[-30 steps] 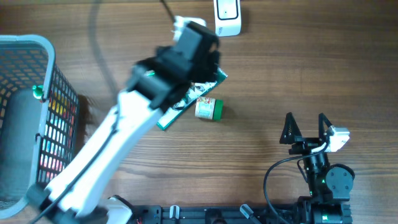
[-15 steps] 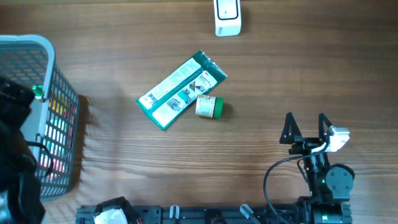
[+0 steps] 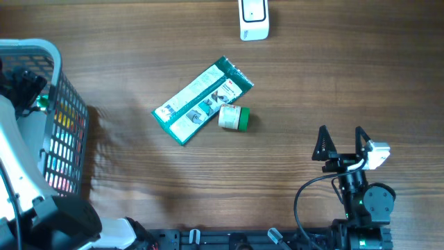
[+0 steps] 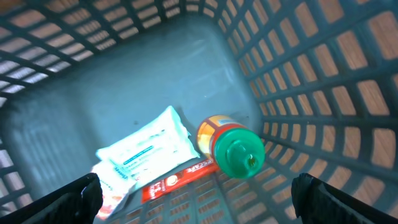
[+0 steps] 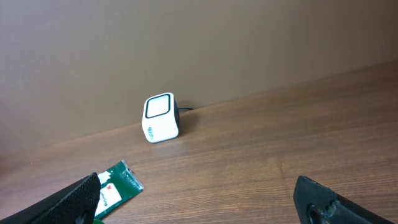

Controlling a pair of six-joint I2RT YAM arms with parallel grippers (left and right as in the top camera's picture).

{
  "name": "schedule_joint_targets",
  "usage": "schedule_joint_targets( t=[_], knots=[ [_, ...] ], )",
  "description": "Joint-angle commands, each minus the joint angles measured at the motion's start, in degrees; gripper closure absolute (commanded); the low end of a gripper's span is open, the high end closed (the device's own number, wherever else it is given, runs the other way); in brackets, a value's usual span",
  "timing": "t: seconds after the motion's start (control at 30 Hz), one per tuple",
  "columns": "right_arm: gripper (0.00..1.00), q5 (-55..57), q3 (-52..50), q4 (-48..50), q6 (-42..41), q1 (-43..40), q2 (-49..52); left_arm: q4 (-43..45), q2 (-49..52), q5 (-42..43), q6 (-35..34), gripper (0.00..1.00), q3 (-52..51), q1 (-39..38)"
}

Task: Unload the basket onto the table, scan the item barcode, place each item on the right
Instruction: 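Reach left gripper into basket and grasp orange bottle with green cap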

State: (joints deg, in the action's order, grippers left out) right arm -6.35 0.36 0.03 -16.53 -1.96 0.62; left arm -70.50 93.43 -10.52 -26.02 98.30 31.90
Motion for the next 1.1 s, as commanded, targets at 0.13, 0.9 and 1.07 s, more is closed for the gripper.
schedule_joint_targets(
  t=[0.13,0.9,1.07],
  knots=[
    [0.00,0.00,-0.07,0.31,0.68,0.17,-0.42,0.70,10.80,10.10,3.06,0.00,0.15,0.70],
    [0.00,0.00,-0.07,0.31,0.66,0.17,-0.42,-3.08,-5.68,10.10,2.03,0.48,4.22,4.74],
    [0.00,0.00,-0.07,0.31,0.66,0.17,-0.42,-0.39,-23.34,17.29,-1.70,0.47,4.26,1.99]
  ],
)
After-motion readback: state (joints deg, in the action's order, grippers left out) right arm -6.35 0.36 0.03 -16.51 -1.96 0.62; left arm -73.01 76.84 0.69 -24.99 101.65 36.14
